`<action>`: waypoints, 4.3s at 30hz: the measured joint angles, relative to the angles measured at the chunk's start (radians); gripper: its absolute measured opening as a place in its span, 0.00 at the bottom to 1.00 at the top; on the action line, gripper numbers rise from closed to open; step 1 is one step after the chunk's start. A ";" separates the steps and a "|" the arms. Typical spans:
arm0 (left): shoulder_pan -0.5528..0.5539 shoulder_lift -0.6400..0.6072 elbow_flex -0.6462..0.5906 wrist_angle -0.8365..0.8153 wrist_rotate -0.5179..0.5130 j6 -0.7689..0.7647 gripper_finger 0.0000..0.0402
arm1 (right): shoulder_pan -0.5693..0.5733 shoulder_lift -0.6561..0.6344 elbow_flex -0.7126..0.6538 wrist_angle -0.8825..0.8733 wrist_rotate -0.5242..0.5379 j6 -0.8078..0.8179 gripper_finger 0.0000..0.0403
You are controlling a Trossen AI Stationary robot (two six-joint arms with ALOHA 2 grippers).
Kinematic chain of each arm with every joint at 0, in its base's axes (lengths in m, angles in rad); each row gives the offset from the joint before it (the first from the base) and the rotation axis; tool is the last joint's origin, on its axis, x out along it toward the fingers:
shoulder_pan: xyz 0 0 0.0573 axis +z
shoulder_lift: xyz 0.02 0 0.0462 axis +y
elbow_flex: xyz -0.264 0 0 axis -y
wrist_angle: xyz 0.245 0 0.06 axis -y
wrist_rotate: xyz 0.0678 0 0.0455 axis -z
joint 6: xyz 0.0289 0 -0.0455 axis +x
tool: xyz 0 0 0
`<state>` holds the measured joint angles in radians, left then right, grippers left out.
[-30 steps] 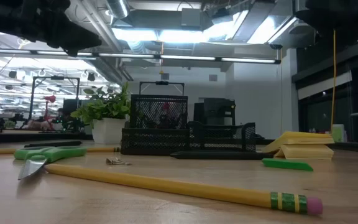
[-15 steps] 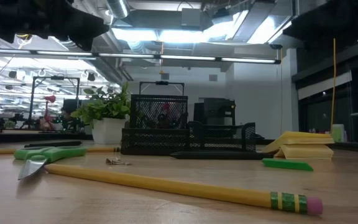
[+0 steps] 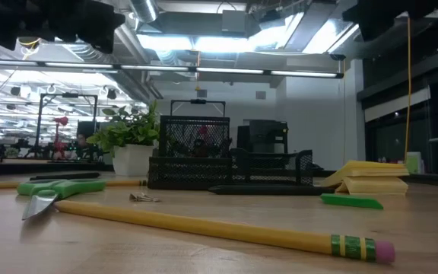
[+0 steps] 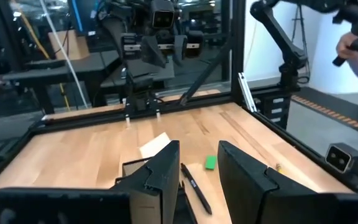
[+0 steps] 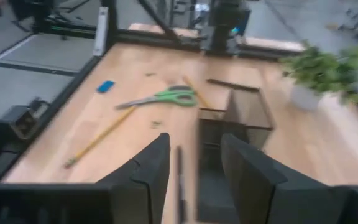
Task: Pick and place office supplies into organizer
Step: Put the yellow sticky note into the black desk organizer
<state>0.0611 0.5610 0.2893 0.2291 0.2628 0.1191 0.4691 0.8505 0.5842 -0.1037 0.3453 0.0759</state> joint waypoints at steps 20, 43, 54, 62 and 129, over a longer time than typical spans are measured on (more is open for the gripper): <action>-0.015 0.000 0.000 -0.001 -0.004 0.025 0.26 | 0.176 0.492 0.477 -0.684 0.080 0.516 0.22; -0.015 0.000 -0.001 -0.037 -0.004 0.026 0.27 | 0.096 0.700 0.488 -0.815 0.083 0.451 0.52; -0.015 0.026 -0.002 -0.054 -0.120 0.000 0.40 | 0.074 0.821 0.487 -0.814 0.083 0.408 0.53; -0.015 0.033 -0.002 -0.055 -0.120 -0.001 0.42 | 0.048 0.916 0.486 -0.815 0.083 0.412 0.53; -0.014 0.033 -0.001 -0.085 -0.120 -0.001 0.43 | -0.053 0.973 0.502 -0.978 0.079 0.554 0.04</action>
<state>0.0467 0.5938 0.2881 0.1445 0.1431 0.1179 0.4160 1.8236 1.0858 -1.0813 0.4244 0.6297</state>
